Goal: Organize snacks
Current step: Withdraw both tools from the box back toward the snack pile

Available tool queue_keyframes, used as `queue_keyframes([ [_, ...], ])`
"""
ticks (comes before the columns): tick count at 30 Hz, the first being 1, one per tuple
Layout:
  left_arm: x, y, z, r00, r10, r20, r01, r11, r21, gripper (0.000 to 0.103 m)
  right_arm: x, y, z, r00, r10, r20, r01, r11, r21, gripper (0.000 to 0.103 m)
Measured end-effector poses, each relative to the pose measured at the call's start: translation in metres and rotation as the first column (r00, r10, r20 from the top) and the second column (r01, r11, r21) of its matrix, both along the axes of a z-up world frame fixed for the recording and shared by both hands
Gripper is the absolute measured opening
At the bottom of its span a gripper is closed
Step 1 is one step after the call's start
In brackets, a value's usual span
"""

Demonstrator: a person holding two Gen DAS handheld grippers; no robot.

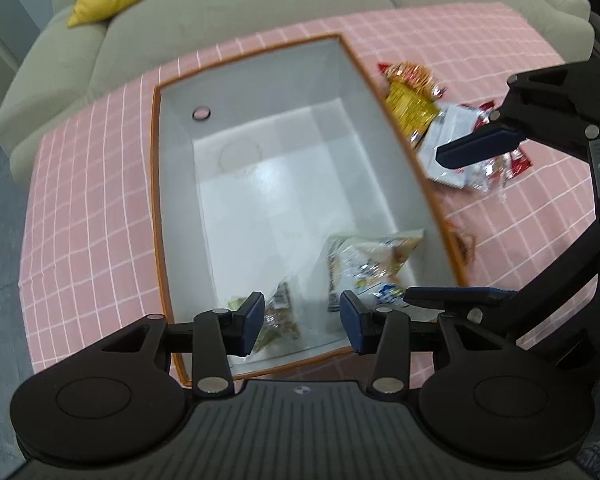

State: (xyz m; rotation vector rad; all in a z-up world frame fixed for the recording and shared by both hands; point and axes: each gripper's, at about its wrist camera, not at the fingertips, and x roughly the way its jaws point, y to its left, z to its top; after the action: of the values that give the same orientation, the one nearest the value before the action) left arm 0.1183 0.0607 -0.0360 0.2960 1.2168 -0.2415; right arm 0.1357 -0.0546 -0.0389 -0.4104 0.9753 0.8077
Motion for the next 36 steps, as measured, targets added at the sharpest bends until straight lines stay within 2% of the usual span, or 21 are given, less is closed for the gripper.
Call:
queue_keyframes([
  [9,-0.028,-0.023,0.024,0.992,0.014,0.126,-0.01,0.999,-0.032,0.054,-0.03,-0.04,0.021,0.989,-0.11,0.102,0.107,0.994,0.036,0.081],
  [18,-0.058,-0.057,0.04,0.958,0.041,0.285,0.006,0.986,-0.165,0.054,-0.067,-0.094,0.016,0.936,-0.281,0.215,0.262,0.959,0.112,0.081],
  [21,-0.064,-0.072,0.035,0.955,0.046,0.293,0.019,0.977,-0.213,0.053,-0.078,-0.11,0.01,0.914,-0.333,0.232,0.309,0.941,0.135,0.081],
  [27,-0.077,-0.105,0.018,0.961,0.02,0.276,0.055,0.964,-0.261,0.053,-0.091,-0.147,-0.017,0.877,-0.436,0.2,0.413,0.899,0.148,0.081],
  [33,-0.081,-0.128,-0.011,0.97,-0.003,0.243,0.062,0.97,-0.236,0.052,-0.101,-0.174,-0.045,0.85,-0.488,0.201,0.466,0.872,0.149,0.079],
  [35,-0.081,-0.135,-0.019,0.971,-0.02,0.239,0.074,0.973,-0.217,0.051,-0.101,-0.175,-0.052,0.848,-0.488,0.206,0.466,0.873,0.146,0.077],
  [36,-0.081,-0.137,-0.021,0.972,-0.015,0.236,0.067,0.974,-0.216,0.051,-0.099,-0.176,-0.056,0.849,-0.487,0.208,0.467,0.873,0.139,0.072],
])
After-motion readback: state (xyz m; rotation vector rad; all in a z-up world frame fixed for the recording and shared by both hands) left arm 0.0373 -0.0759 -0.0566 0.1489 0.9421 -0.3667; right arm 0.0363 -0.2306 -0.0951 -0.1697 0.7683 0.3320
